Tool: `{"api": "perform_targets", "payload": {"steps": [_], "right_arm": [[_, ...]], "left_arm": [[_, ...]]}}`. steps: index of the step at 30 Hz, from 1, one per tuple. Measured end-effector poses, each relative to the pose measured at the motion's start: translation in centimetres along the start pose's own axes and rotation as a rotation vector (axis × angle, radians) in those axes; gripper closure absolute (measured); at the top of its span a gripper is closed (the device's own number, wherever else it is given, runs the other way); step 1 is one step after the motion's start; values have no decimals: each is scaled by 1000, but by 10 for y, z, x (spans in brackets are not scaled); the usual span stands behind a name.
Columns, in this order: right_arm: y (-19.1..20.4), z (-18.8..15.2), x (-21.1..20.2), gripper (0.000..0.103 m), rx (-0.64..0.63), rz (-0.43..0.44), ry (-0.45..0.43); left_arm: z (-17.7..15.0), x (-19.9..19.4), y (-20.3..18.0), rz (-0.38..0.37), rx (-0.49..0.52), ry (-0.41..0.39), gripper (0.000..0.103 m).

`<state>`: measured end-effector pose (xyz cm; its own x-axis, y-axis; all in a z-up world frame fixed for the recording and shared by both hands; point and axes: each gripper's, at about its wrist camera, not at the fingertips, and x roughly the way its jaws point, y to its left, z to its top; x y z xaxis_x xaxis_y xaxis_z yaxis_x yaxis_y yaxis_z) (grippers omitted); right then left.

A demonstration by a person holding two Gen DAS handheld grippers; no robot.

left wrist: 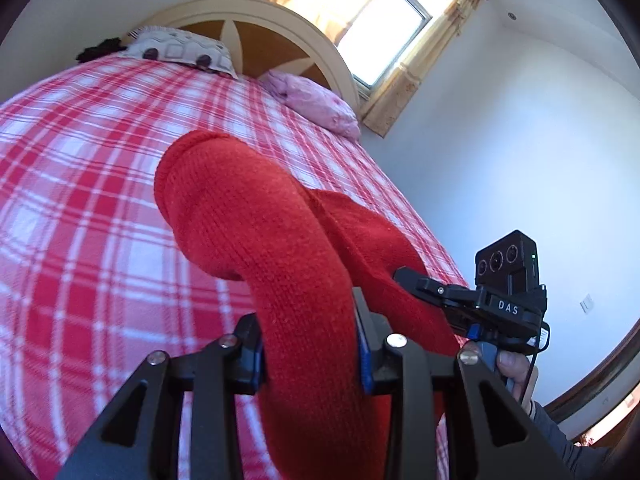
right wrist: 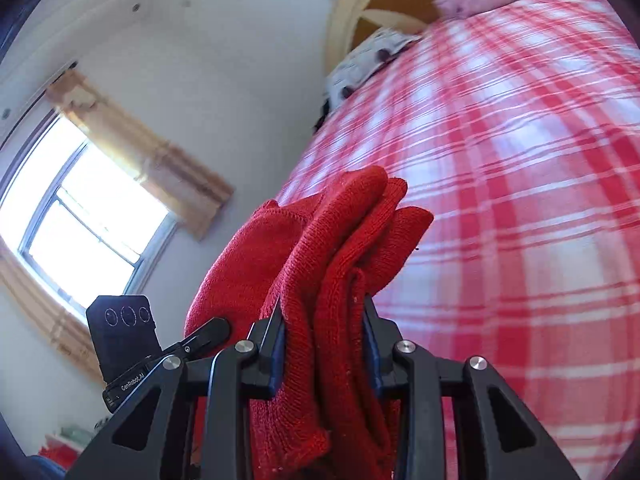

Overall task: Fold small clothes
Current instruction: 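Lift and fold the sweater over again with both grippers, then open them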

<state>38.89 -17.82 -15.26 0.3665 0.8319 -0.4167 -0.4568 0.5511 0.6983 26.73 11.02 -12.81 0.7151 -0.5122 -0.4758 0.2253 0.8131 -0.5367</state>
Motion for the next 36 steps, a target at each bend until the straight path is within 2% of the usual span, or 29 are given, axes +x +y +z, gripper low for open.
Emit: {"api": "perform_targets", "payload": {"steps": [8,15,24,27,34,36], "right_arm": [[68,-32,61,70,-59,106,99],[95,-63,113,70,-59,145,184],[87,-88,161,70,-41,101,262],[81,-90,166,70,-29,88,270],[73,-92,171,70,-32,50,274],[74,-93,172,70,-46,34,279]], "left_arm": [[-20,-68,45,108,-33,-67,68],[-40,-96,86,177,-89,-87,68],[-66,-87,125,294,-101,-31,67],[-73,-86,129,293,-102,-36,66],[-78,-89,133,319,-93,-38,55],[-86,-96,134,329,-97,-36,47]]}}
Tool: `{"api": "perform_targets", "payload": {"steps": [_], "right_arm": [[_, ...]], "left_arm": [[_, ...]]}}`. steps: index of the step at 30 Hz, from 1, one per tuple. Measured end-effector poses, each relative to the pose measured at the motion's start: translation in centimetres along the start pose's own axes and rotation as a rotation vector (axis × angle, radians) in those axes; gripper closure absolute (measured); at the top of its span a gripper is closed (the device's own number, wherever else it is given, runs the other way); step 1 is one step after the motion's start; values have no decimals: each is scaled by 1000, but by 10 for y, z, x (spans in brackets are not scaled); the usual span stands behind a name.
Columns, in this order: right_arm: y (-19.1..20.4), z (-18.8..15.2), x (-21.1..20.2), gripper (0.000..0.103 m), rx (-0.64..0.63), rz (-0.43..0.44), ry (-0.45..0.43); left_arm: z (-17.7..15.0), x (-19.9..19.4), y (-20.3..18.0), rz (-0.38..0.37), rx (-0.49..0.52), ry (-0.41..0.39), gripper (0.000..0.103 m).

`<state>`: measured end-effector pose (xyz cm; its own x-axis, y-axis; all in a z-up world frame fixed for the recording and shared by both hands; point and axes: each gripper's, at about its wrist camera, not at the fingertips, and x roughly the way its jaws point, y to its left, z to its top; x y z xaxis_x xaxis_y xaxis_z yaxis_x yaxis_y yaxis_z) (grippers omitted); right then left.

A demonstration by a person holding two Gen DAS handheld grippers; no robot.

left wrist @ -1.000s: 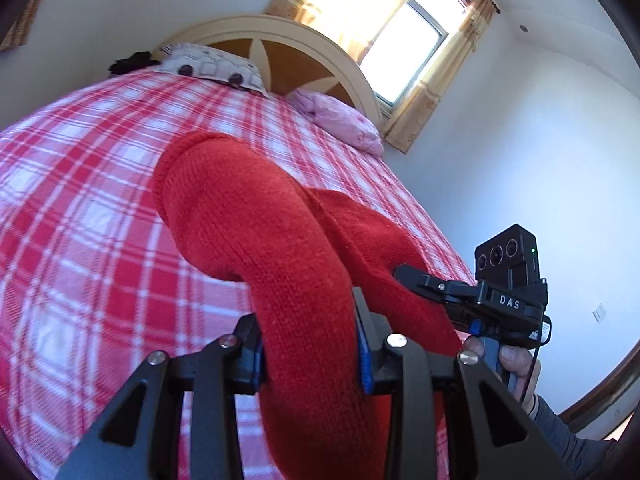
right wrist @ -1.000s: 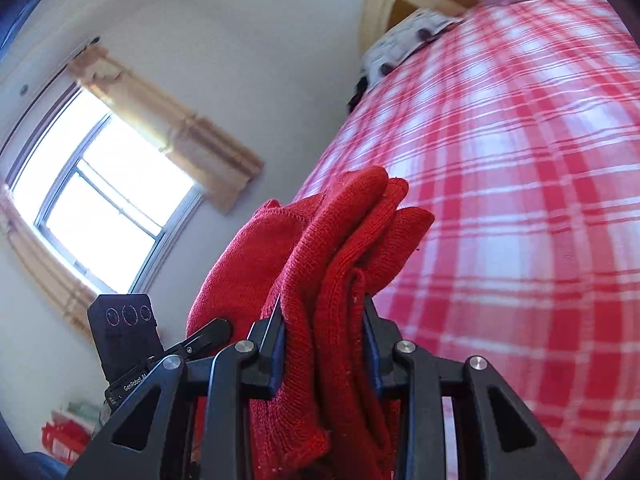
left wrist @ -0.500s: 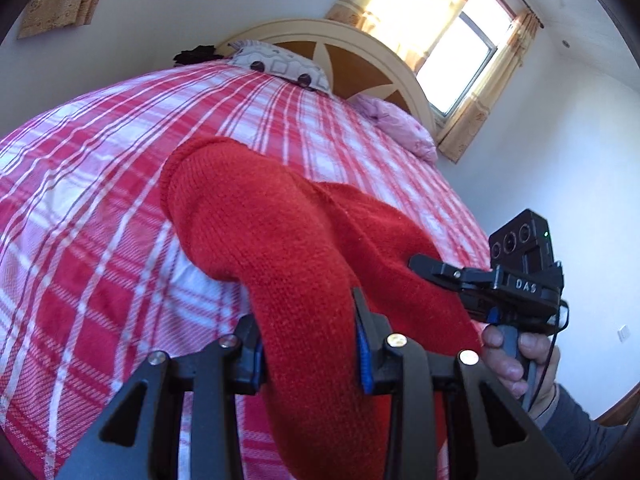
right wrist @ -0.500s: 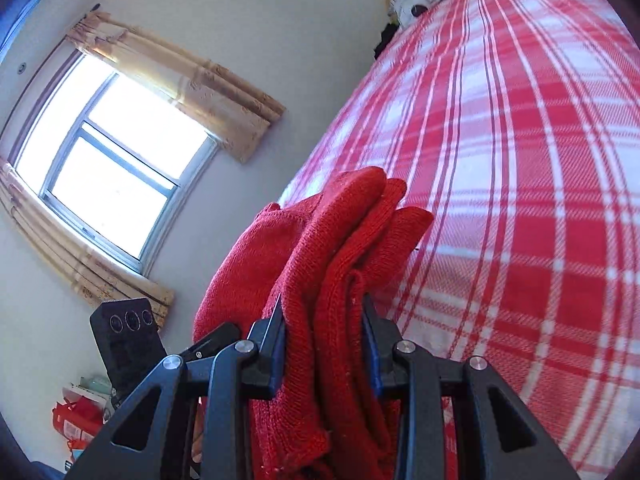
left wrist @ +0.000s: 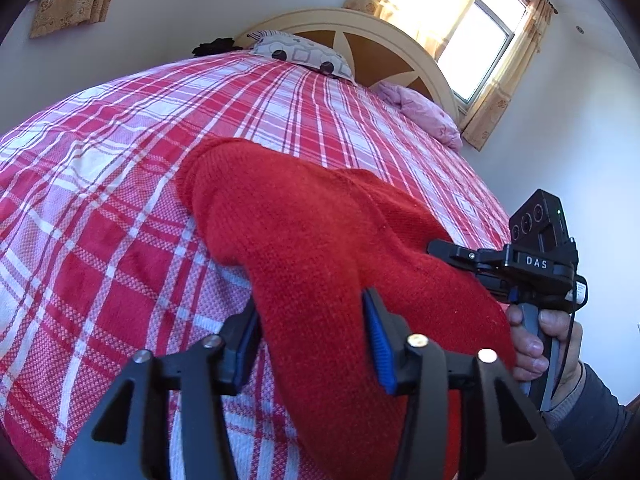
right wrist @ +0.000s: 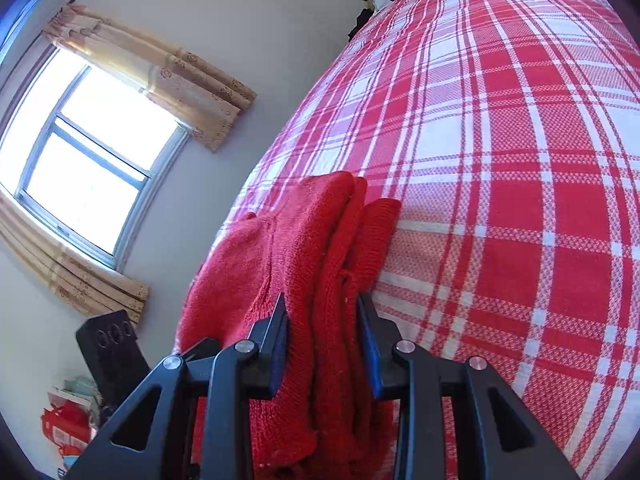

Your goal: Fold small clothes

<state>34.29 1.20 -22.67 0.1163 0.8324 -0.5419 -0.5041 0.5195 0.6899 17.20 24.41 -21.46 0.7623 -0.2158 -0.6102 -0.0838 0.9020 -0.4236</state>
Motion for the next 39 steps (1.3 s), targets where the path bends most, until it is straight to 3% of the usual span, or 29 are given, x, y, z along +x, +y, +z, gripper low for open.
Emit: {"api": "perform_targets", "payload": {"steps": [3,4,6,7,12,13,15,16,18,21,24,26,29,33,36,39], "right_arm": [[-4,-7,-6,63,-13,-6,13],[-4,-9,-8,58,-13,7,28],[-6,-18,-15,36,-6,47,57],[-6,-23,-19,34,-17,62,69],[-2,-62,-29,34,-101,30,143],[-1,-70,-30,37,-122,12,150],[4,-78,-32,67,-170,-24,150],[4,-79,-32,68,-155,-19,157],[9,-77,-38,75,-131,2,154],[17,-76,-52,76,-120,36,163],[17,-86,-47,75,-155,-102,208],[13,-90,-40,74,-169,-148,213],[7,-88,-49,62,-119,-124,154],[29,-83,-77,62,-221,-198,-2],[66,-82,-91,61,-343,-159,-91],[91,-86,-87,58,-448,-150,-84]], "left_arm": [[-3,0,-1,2,-9,23,39],[-6,-1,-2,4,-15,33,33],[-12,-3,-2,-18,-24,48,31],[-17,-5,-3,-35,-25,58,31],[-48,-7,-8,-96,-63,115,29],[-55,-11,-12,-91,-47,97,29],[-59,-13,-23,-83,-4,100,34],[-59,-13,-25,-82,-6,107,39],[-55,-17,-28,-87,-24,124,39],[-57,-20,-29,-81,-31,174,39],[-64,-21,-30,-30,-9,187,38],[-63,-24,-31,9,2,178,31],[-59,-36,-34,71,41,129,25],[-57,-50,-42,228,149,32,12],[-57,-44,-38,246,168,39,12],[-58,-38,-32,238,142,49,10]]}}
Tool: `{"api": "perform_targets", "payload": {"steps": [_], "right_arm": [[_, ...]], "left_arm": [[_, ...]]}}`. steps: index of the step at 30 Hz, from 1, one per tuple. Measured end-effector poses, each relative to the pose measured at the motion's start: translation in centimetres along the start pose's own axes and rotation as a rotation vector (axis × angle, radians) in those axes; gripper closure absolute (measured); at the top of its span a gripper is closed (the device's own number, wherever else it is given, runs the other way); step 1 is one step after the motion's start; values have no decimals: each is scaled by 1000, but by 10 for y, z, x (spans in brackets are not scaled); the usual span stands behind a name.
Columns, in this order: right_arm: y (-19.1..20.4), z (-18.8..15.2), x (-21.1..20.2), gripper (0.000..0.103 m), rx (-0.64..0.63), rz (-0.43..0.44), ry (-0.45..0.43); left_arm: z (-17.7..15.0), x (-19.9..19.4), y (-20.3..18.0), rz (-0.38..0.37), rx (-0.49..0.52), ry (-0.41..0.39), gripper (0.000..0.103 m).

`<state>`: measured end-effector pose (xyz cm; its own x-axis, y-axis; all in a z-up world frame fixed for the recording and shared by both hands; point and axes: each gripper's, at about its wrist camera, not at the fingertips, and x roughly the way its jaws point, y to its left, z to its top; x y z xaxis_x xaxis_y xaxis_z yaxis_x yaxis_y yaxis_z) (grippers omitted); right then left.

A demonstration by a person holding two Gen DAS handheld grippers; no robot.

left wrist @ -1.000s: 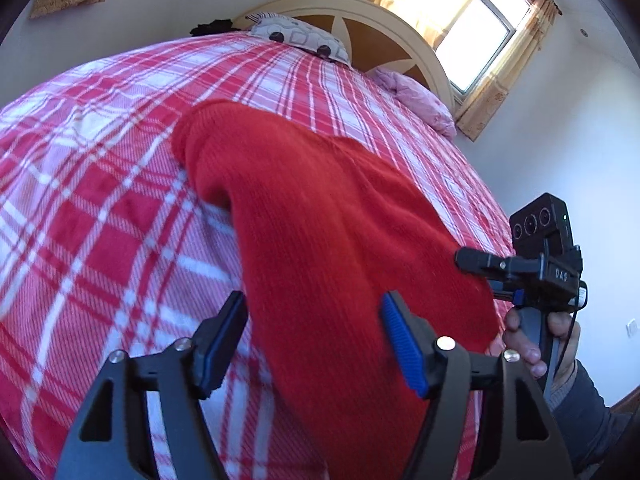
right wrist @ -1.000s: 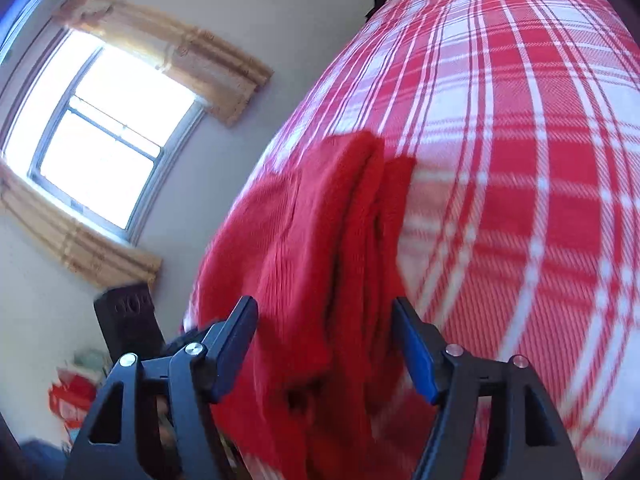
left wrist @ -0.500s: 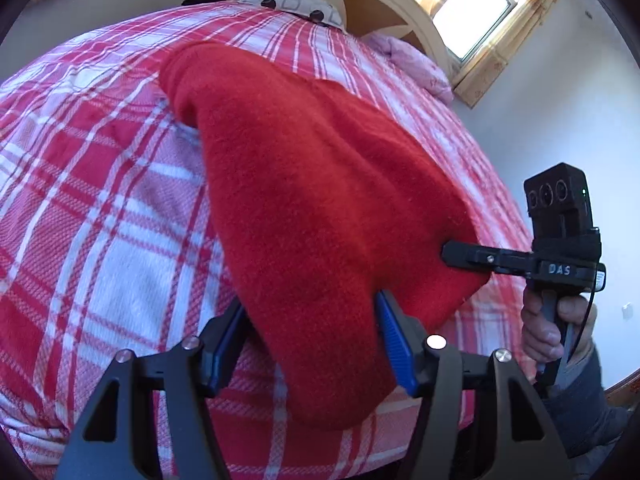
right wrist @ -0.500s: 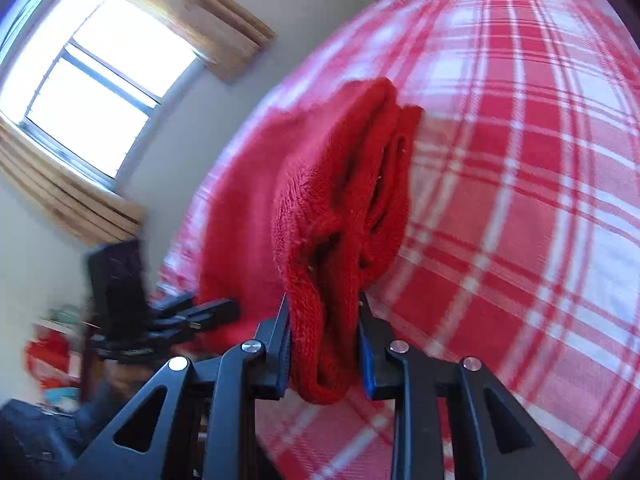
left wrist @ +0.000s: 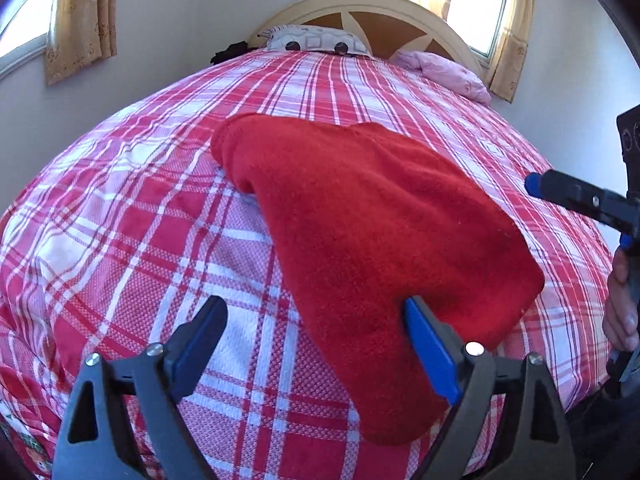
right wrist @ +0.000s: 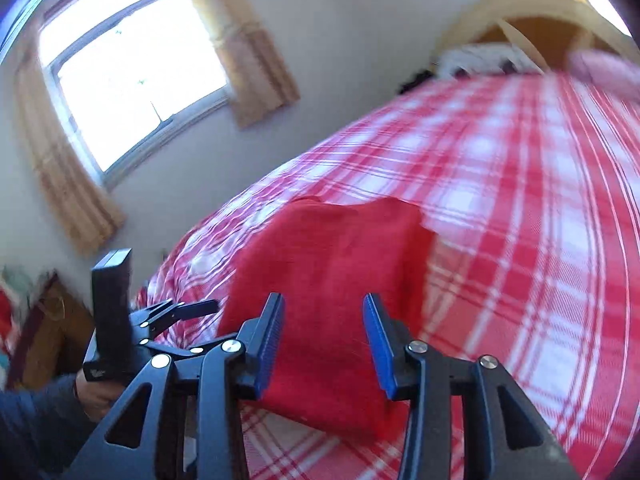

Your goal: Fold small clothes

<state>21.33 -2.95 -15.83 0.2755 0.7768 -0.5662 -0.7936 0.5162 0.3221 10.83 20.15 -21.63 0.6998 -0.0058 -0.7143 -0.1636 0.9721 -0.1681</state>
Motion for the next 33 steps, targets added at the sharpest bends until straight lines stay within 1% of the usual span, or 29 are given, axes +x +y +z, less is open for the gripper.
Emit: {"api": "perform_targets", "payload": {"steps": [2,3,6,7,11,13,14,16,17,18,21,22,25,27,31,33], "right_arm": [[13,-1,19,56,-61,-34,42],[14,-3,29,56,-72,-46,64],[7,-22,47,56,-65,-95,128],[2,-24,53,56,-47,-92,146],[-6,-26,52,56,-13,-53,123],[-8,-25,51,56,-2,-47,119],[-5,-23,48,56,2,-50,112],[2,-24,38,50,-5,-77,83],[5,-24,34,40,-9,-96,70],[8,-26,28,33,-14,-118,53],[20,-29,11,33,-50,-178,6],[26,-31,5,33,-71,-215,-8],[39,-32,-12,33,-109,-284,-60],[47,-32,-24,33,-121,-307,-94],[64,-34,-47,33,-154,-403,-161],[68,-34,-56,33,-160,-424,-187]], "left_arm": [[0,3,4,-1,-12,3,6],[2,5,-2,-1,-14,4,5],[3,8,1,-16,-27,14,3],[2,10,3,-23,-32,18,3],[0,16,6,-27,-37,20,0],[-1,14,9,-46,-67,23,0],[-1,11,9,-46,-73,21,0],[0,0,6,-22,-59,-4,0],[1,-5,5,-9,-49,-18,0],[2,-8,4,-1,-42,-28,0],[4,-25,-1,14,-25,-79,0],[6,-30,-2,13,-18,-96,0],[11,-46,-8,29,10,-151,0],[15,-53,-10,38,25,-180,0],[20,-72,-14,48,49,-247,0],[23,-76,-16,49,60,-261,0]]}}
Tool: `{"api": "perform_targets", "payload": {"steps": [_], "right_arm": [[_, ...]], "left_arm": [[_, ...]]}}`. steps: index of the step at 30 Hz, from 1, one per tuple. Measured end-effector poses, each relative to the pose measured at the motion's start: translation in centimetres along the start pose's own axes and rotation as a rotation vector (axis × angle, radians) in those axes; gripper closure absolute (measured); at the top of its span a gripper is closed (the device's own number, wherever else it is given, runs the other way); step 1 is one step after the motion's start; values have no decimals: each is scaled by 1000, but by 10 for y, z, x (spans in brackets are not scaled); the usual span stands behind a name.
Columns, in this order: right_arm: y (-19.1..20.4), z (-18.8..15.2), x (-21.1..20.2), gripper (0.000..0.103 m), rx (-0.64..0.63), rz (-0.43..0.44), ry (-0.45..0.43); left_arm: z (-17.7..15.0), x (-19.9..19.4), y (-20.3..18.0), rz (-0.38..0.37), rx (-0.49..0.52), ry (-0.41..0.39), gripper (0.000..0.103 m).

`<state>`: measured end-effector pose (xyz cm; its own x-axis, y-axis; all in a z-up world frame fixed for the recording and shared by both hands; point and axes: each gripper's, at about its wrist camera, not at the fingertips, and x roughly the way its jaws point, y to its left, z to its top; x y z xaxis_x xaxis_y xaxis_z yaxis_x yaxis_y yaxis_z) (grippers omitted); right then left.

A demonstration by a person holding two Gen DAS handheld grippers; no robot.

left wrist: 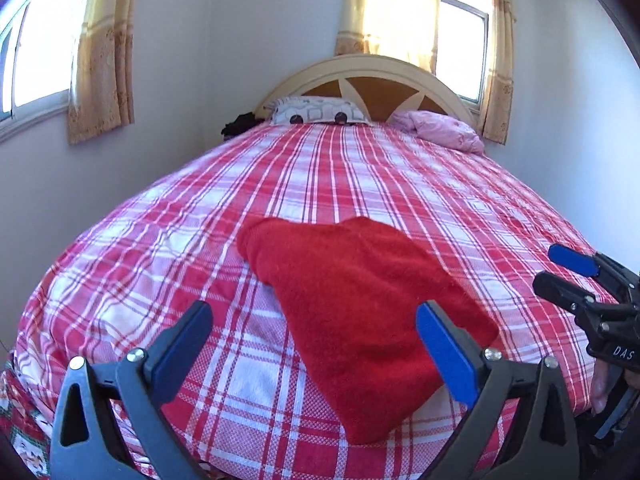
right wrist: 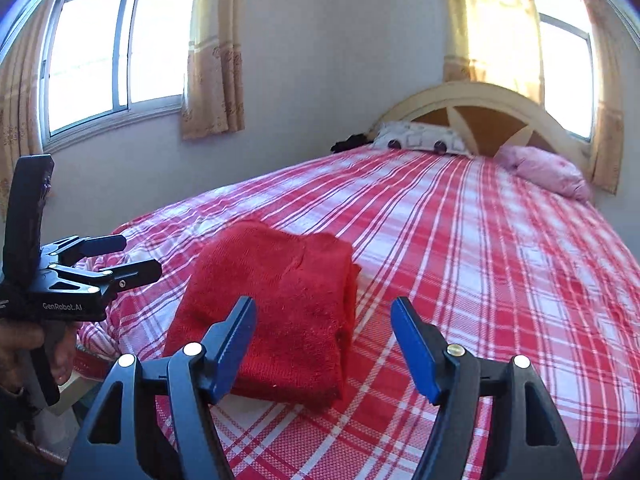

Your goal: Fold small clothes

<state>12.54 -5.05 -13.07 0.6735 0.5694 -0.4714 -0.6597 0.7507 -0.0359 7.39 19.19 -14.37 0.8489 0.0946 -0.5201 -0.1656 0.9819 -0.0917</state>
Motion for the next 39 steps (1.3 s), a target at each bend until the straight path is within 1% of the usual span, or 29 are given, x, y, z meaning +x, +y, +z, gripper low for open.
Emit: {"api": "perform_targets", "payload": {"steps": [7,15,33,35,37,39], "right_arm": [[-7,4,-21,33,40,-22,-33],[-8,5,-37,33,63,-33,-64],[-9,0,-44,33,86,-37,-79],[-9,0,-45,33,85,-37,-80],[-9,0,-44,33,83,-35,-78],[-9,0,-45,33,84,-34,-78]], "left_arm": [[5,-11,-5,-3,14,-31,0],[4,-19,-16,-5,30,-41,0],[3,-19,-20,-2,43,-31,0],[3,-19,-20,5,47,-28,0],[3,-17,-21,-6,55,-13,0],[3,-18,-22,0,65,-16,0]]}}
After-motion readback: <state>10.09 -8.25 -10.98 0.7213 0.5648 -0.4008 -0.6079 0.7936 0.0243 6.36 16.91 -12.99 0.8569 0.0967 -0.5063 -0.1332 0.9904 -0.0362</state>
